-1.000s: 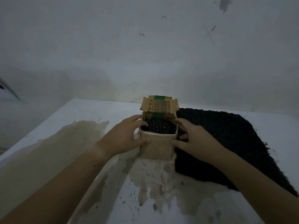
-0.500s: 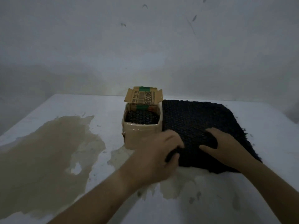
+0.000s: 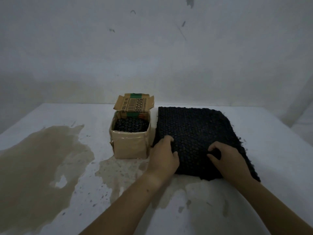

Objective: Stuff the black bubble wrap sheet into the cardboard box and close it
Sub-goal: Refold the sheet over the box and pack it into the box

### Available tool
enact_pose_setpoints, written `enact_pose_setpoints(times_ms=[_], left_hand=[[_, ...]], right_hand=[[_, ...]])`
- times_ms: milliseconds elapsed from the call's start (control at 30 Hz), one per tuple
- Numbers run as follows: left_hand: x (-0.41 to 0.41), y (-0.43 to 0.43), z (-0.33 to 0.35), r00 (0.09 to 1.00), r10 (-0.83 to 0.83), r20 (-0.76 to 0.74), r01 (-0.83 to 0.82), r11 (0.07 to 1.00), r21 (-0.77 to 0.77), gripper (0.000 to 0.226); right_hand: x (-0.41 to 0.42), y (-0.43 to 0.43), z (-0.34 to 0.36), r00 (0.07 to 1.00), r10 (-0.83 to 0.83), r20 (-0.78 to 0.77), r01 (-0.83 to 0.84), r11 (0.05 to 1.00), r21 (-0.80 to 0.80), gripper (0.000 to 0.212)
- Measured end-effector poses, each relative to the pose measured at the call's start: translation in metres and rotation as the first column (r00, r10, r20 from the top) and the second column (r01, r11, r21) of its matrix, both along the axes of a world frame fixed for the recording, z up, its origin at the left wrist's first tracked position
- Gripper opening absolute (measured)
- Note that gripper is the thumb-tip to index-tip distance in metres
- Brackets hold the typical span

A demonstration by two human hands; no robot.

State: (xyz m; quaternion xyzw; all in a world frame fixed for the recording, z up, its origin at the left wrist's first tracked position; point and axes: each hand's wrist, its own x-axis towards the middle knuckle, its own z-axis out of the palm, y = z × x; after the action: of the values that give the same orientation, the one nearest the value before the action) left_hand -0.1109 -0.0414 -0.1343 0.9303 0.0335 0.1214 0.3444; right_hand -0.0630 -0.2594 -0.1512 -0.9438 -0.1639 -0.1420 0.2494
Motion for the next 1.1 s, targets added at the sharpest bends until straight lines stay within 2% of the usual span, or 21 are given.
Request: enact_pose_setpoints(times_ms=[67, 233, 300, 333, 367, 400, 467, 500, 533, 567, 667, 767, 867, 1000, 1100], left_hand=[[0.005, -0.001, -0.001, 1.0, -0.003, -0.027, -0.002, 0.988, -0.156, 0.043], [0.014, 0.004, 0.0, 0.996, 0.08, 0.05, -0.063, 0.957, -0.282, 0.05], [0.014, -0.001, 0.007, 0.995, 0.094, 0.022, -0.076, 0.903, -0.423, 0.049], [0.014, -0.003, 0.012, 0.993, 0.116, -0.005, -0.101, 0.841, -0.532, 0.048], [0.016, -0.006, 0.018, 0.989, 0.134, -0.059, -0.139, 0.737, -0.662, 0.049], [0.018, -0.009, 0.027, 0.982, 0.122, -0.146, -0.19, 0.59, -0.785, 0.05], [0.026, -0.01, 0.041, 0.954, -0.015, -0.301, -0.282, 0.304, -0.91, 0.053], [0.028, -0.011, 0.046, 0.938, -0.107, -0.329, -0.296, 0.243, -0.924, 0.053], [0.028, -0.011, 0.05, 0.923, -0.187, -0.337, -0.287, 0.247, -0.925, 0.051], [0.029, -0.012, 0.051, 0.908, -0.24, -0.343, -0.267, 0.298, -0.917, 0.046], [0.031, -0.011, 0.05, 0.923, -0.202, -0.328, -0.184, 0.518, -0.836, 0.026], [0.034, -0.007, 0.049, 0.981, -0.101, -0.167, -0.052, 0.69, -0.722, 0.026], [0.027, -0.001, 0.064, 0.994, -0.091, 0.057, 0.107, 0.846, -0.522, 0.02], [0.004, 0.024, 0.094, 0.929, -0.089, 0.36, 0.219, 0.916, -0.337, 0.021], [-0.021, 0.059, 0.116, 0.866, -0.035, 0.498, 0.207, 0.933, -0.295, 0.033]], right_hand=[[0.001, 0.0, 0.0, 1.0, 0.0, 0.021, 0.0, 1.0, 0.006, 0.021], [0.0, -0.003, 0.007, 0.99, -0.013, 0.141, 0.005, 0.998, 0.059, 0.017], [0.0, -0.007, 0.008, 0.995, -0.011, 0.095, 0.002, 0.996, 0.088, 0.017], [0.0, -0.009, 0.007, 0.999, -0.008, 0.033, 0.005, 0.995, 0.095, 0.018], [0.0, -0.011, 0.006, 0.999, -0.003, -0.045, 0.007, 0.996, 0.089, 0.02], [0.0, -0.013, 0.004, 0.993, -0.001, -0.119, 0.01, 0.997, 0.073, 0.022], [0.0, -0.014, 0.002, 0.983, -0.002, -0.182, 0.012, 0.998, 0.058, 0.025], [0.0, -0.015, 0.001, 0.983, 0.0, -0.183, 0.012, 0.998, 0.064, 0.025], [-0.001, -0.015, 0.002, 0.983, 0.003, -0.181, 0.01, 0.997, 0.073, 0.025], [-0.001, -0.015, 0.002, 0.983, 0.006, -0.185, 0.009, 0.997, 0.082, 0.026], [-0.003, -0.015, 0.004, 0.979, 0.008, -0.203, 0.01, 0.996, 0.087, 0.027], [-0.005, -0.014, 0.005, 0.98, 0.0, -0.2, 0.013, 0.998, 0.066, 0.028], [-0.005, -0.011, 0.011, 0.992, -0.008, -0.129, 0.019, 0.997, 0.081, 0.033], [0.001, 0.005, 0.024, 0.992, -0.032, -0.12, 0.045, 0.993, 0.109, 0.054], [0.004, 0.03, 0.038, 0.99, 0.024, -0.142, 0.003, 0.983, 0.183, 0.063]])
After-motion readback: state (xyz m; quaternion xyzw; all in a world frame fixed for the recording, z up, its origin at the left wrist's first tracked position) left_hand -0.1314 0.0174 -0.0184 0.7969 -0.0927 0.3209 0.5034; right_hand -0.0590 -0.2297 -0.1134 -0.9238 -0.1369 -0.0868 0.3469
